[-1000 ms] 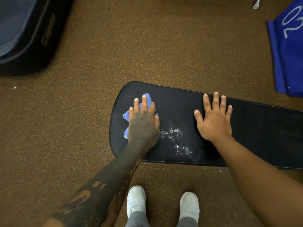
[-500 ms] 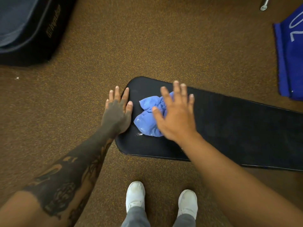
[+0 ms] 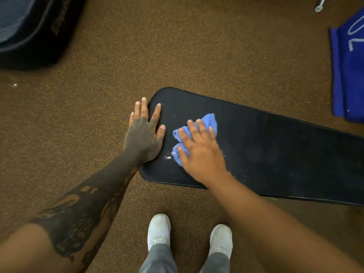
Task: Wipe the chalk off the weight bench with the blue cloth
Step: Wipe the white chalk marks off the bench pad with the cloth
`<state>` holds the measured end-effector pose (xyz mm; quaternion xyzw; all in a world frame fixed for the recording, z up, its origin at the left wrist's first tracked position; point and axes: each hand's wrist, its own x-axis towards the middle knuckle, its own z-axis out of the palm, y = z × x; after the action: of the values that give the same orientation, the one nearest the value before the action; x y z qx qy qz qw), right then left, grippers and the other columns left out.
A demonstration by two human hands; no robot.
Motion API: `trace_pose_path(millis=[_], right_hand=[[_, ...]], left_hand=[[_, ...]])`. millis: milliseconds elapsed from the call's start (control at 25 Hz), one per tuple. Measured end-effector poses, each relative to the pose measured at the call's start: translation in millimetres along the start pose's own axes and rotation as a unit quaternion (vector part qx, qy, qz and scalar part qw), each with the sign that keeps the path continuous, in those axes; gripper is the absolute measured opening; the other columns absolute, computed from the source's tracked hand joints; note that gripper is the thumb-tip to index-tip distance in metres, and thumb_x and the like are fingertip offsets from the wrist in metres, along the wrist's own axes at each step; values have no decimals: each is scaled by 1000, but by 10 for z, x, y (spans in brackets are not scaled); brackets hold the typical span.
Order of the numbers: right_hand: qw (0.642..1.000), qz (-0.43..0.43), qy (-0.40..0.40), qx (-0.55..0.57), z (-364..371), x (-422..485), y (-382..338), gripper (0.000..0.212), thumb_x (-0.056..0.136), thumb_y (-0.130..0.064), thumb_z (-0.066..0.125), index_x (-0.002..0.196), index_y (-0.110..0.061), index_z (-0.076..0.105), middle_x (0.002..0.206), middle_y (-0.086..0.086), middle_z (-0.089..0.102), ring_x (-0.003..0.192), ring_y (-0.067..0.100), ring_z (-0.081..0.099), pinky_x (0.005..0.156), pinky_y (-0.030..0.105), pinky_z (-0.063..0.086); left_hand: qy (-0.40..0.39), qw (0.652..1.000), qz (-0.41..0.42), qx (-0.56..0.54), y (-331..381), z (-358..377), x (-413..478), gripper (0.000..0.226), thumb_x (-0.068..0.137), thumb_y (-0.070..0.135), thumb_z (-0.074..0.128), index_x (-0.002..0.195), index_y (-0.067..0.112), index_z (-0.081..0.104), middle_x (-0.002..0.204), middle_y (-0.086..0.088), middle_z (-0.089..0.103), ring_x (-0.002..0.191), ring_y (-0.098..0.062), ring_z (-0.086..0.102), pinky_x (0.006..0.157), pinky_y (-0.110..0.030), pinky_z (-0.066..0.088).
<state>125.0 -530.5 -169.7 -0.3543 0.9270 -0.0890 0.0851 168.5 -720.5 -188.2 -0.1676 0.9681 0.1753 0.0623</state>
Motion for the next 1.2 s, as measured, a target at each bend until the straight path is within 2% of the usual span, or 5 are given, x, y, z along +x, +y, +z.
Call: trace_pose_path(millis=[200,440,680,880,1200], right_hand=[[992,127,24,12,6,380,-11,52,95,-34,35,143,-17,40,156,12,26,146,32,12,116,53,9],[999,-48,0,23,84,-283,-201,46,94,-30,40,136,-13,52,151,12,38,143,31,24,114,53,19],[993,118,20,21,42,436,-142,48,97,-30,35,142,-14,42,157,10,24,147,28,10,115,50,8],[998,-54,2,28,197,-189,-742,49,92,-29,34,133,-11,54,151,9,39,144,27,23,114,50,19],[994,91,51,23,73,73,-96,45,95,-34,40,134,-17,54,153,13,34,145,30,19,113,60,13]], left_hand=[[-6,995,19,-99,-51,21,15,59,101,38,30,155,22,12,163,-11,-8,149,-31,-11,119,-43,2],[6,980,26,-199,-105,-17,22,58,98,39,27,153,20,24,164,-8,0,150,-27,-7,117,-34,1],[4,964,9,-267,-101,-27,27,57,98,39,22,151,20,29,164,-6,5,150,-22,-4,115,-29,0],[11,952,-15,-304,-81,-55,52,58,97,39,17,149,18,35,163,-5,10,150,-21,1,114,-22,1],[25,983,3,-181,-54,19,1,62,97,49,13,153,24,23,164,-5,4,150,-25,-5,120,-48,-1]])
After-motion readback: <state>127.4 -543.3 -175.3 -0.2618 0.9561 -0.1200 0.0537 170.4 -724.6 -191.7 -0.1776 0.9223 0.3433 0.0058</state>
